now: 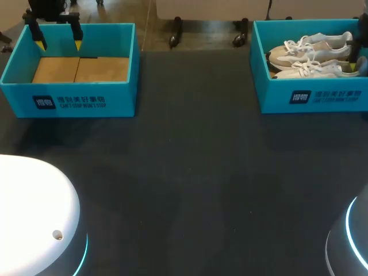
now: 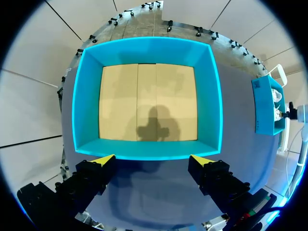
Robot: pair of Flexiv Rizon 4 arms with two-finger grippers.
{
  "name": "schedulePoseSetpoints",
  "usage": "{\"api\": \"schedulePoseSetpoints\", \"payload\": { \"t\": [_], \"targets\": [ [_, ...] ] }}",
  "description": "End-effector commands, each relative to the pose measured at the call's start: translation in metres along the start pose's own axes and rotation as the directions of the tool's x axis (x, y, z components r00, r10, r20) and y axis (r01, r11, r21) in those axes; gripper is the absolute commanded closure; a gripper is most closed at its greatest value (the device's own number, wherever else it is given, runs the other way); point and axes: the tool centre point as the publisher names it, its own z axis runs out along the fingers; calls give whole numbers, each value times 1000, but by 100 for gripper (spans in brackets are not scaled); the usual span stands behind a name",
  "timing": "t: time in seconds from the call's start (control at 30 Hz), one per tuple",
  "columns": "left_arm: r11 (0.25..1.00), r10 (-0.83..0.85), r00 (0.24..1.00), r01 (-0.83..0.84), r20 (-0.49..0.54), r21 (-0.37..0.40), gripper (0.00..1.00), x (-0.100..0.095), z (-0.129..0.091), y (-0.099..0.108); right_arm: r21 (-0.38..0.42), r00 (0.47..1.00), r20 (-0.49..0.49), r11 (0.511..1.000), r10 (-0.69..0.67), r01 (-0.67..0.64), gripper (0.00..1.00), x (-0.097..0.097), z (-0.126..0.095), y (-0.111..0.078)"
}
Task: Take the shoe out of the shoebox, open the shoe tongue, remove and reinsert the insole, then place the shoe into the shoebox
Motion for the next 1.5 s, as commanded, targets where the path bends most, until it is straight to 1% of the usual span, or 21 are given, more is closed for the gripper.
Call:
{"api": "schedulePoseSetpoints", "payload": {
  "t": [0.03,0.07,0.13,0.23,0.27,0.57,0.6,0.67,0.7,0.73,0.77,0.83,0.97,1.27,1.37,1.47,1.5],
  "targets": [
    [1000,0,1000,0,1,-1,0,0,-1,0,-7,1000,-6,1000,-1,1,41,-2,2,-3],
    [1000,0,1000,0,1,-1,0,0,-1,0,-9,1000,-7,1000,-1,1,53,-2,2,-4],
    [1000,0,1000,0,1,-1,0,0,-1,0,-11,1000,-7,1000,-1,1,59,-2,2,-4],
    [1000,0,1000,0,1,-1,0,0,-1,0,-16,1000,-9,1000,-4,4,87,0,0,-5],
    [1000,0,1000,0,1,-1,0,0,-1,0,-19,1000,-9,1000,-6,6,100,1,-1,-6],
    [1000,0,1000,0,1,-1,0,0,-1,0,-39,1000,-24,999,-19,18,100,7,-7,-13],
    [1000,0,1000,0,1,-1,0,0,-1,0,-40,1000,-24,999,-19,18,92,7,-7,-13],
    [1000,0,1000,0,1,-1,0,0,-1,0,-39,1000,-26,999,-15,14,67,6,-6,-13],
    [1000,0,1000,0,1,-1,0,0,-1,0,-37,1000,-26,999,-7,6,53,5,-6,-12],
    [1000,0,1000,0,1,-1,0,0,-1,0,-37,1000,-27,999,-3,2,32,5,-6,-12],
    [1000,0,1000,0,1,-1,0,0,-1,0,-38,1000,-27,999,0,-1,24,4,-6,-12],
    [1000,0,1000,0,1,-1,0,0,-1,0,-42,1000,-28,999,6,-7,11,3,-7,-11],
    [1000,0,1000,0,1,-1,0,0,-1,0,-51,1000,-28,999,10,-11,9,1,-7,-8],
    [1000,0,1000,0,1,-1,0,0,-1,0,-67,999,-35,998,-15,13,13,4,-2,-6],
    [1000,0,1000,0,1,-1,0,0,-1,0,-79,998,-57,996,-36,31,9,3,2,-7],
    [1000,0,1000,0,1,-1,0,0,-1,0,-89,997,-65,995,-48,42,7,3,3,-8],
    [1000,0,1000,0,1,-1,0,0,-1,0,-93,996,-67,994,-54,48,8,3,3,-8]
  ]
}}
